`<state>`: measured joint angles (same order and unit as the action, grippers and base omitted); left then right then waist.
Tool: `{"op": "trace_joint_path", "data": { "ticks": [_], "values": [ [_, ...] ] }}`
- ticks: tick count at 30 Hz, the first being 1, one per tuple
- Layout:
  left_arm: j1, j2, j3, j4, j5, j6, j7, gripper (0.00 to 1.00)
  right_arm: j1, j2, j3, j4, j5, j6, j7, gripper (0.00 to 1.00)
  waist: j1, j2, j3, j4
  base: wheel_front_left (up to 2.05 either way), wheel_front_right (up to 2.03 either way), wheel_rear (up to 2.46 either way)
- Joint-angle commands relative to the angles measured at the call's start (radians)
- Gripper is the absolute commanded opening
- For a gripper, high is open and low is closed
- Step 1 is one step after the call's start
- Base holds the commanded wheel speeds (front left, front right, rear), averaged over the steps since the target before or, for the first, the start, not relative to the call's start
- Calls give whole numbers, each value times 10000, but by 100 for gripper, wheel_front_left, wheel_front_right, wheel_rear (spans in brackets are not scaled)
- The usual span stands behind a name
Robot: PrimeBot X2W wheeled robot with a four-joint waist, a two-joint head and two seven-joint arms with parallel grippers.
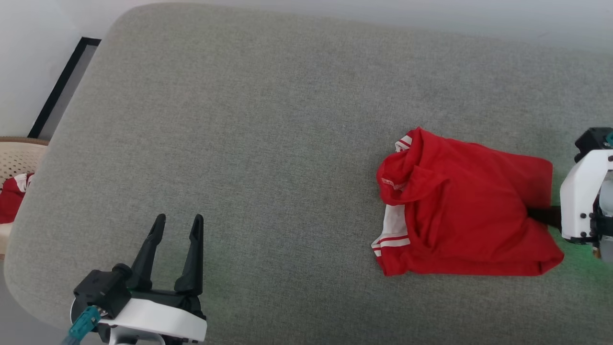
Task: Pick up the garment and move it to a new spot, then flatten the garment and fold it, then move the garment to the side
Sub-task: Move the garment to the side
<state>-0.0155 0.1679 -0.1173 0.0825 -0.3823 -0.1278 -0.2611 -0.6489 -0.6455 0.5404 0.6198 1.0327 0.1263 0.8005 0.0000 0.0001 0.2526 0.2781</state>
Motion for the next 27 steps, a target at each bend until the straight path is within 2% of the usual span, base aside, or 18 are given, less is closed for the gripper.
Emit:
{"op": "trace_joint_path", "data": {
  "ticks": [1, 8, 14, 27],
  "values": [
    [-124, 13, 8, 20, -105, -36, -50, 100, 477, 811, 503, -6, 185, 80, 50, 0, 0, -1, 45, -2, 0, 0, 0],
    [-273, 27, 259, -121, -121, -36, -48, 100, -79, 36, 199, -885, 323, 66, -446, 0, 0, -1, 164, -342, 0, 0, 0],
    [-487, 195, 250, -330, -21, -36, -48, 100, -310, -900, -130, -1569, 280, 43, -767, 0, 0, -1, 255, -1005, 0, 0, 0],
    [-1552, 716, -574, -466, 23, -36, -50, 100, -910, -2190, -777, -1623, -467, 43, -1486, 0, 0, -1, 816, -2305, 0, 0, 0]
  ]
}}
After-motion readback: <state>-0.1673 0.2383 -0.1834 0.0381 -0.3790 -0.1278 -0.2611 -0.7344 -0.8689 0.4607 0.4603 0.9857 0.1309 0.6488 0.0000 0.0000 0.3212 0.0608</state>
